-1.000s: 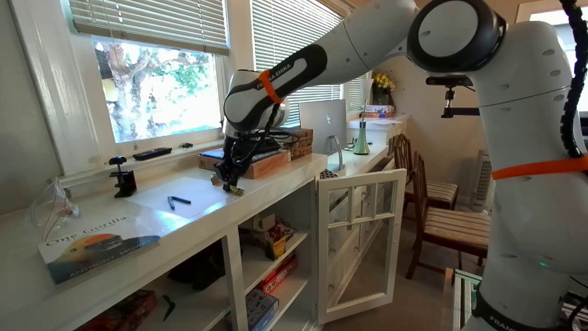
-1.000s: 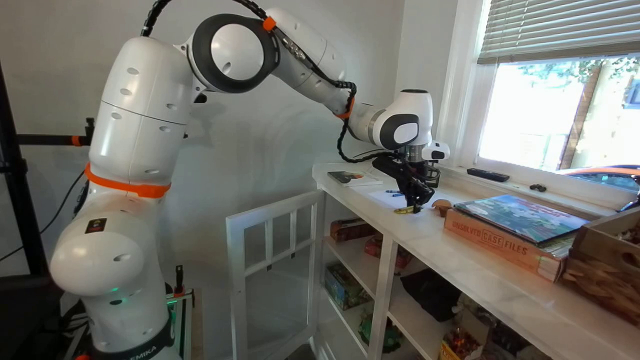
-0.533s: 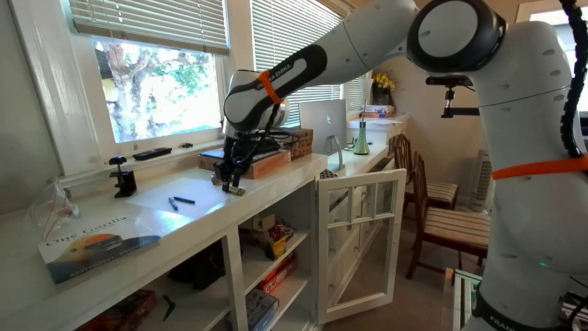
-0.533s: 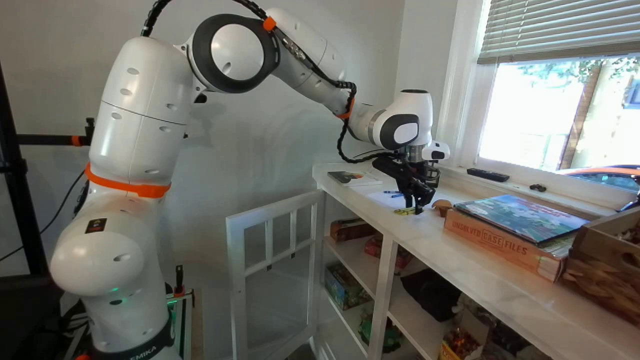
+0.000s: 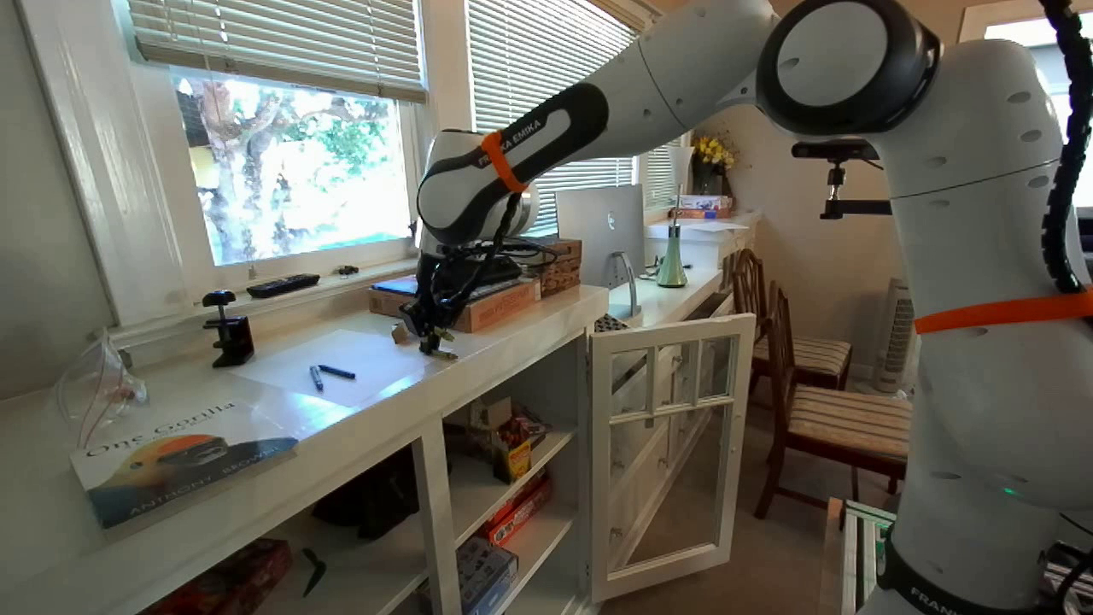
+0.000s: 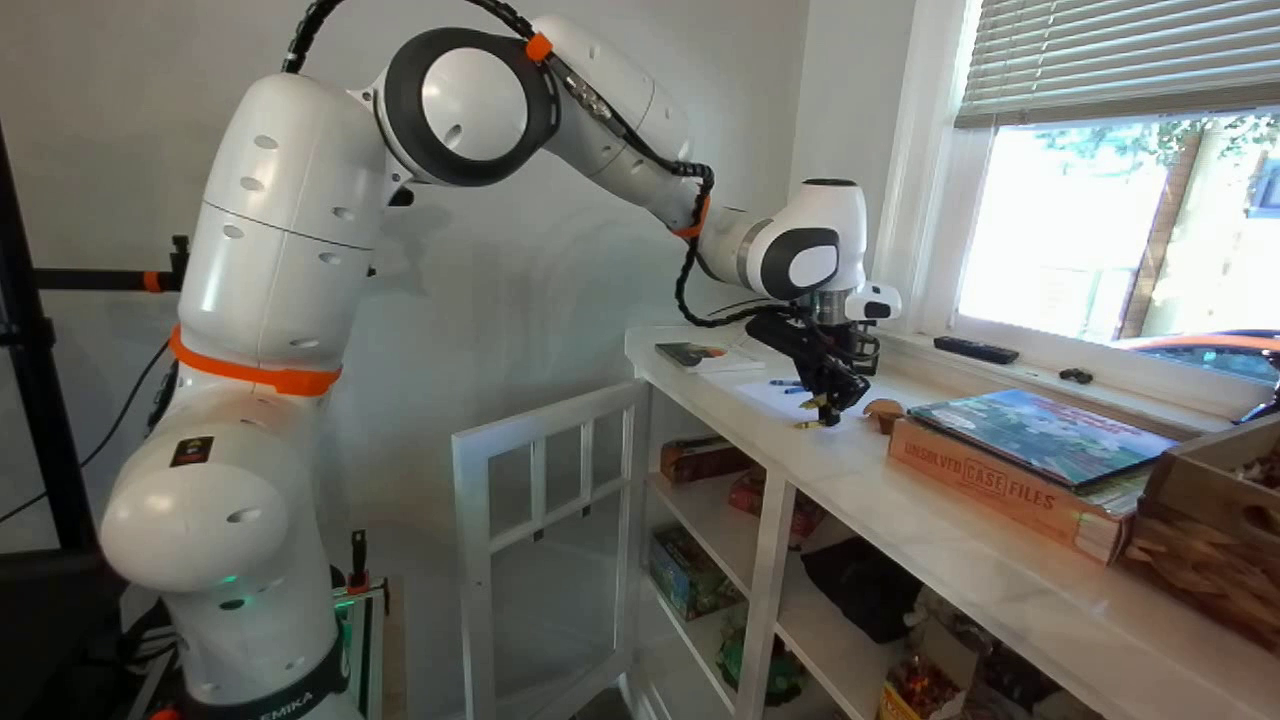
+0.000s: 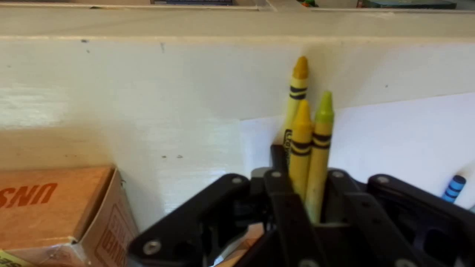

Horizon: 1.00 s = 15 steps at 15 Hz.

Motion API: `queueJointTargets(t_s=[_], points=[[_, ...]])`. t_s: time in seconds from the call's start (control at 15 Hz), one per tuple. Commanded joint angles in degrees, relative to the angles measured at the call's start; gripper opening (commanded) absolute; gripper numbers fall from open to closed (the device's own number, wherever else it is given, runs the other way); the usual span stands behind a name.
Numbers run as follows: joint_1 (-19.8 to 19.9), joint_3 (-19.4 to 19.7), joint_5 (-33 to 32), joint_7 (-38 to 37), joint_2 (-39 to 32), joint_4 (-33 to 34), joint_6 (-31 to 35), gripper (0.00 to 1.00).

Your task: Pick up the crayon from the book and put it on the counter

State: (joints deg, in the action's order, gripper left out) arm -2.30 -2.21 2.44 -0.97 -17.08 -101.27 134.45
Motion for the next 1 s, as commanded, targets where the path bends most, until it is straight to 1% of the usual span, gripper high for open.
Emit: queueJointTargets(t_s=[0.0,0.4,0.73,0.93], points=[[-0.4,0.3,-1.3,-0.3,-0.6,0.2,-1.4,0.03],[-0.1,0.0,-0.5,0.0,0.2,0.5,-2.1,0.03],[0.0,-0.6,0.1,1.3,2.2,0.9,-4.2,0.03],[0.0,-0.6,-0.1,1.8,4.2,0.1,-2.2,0.03]])
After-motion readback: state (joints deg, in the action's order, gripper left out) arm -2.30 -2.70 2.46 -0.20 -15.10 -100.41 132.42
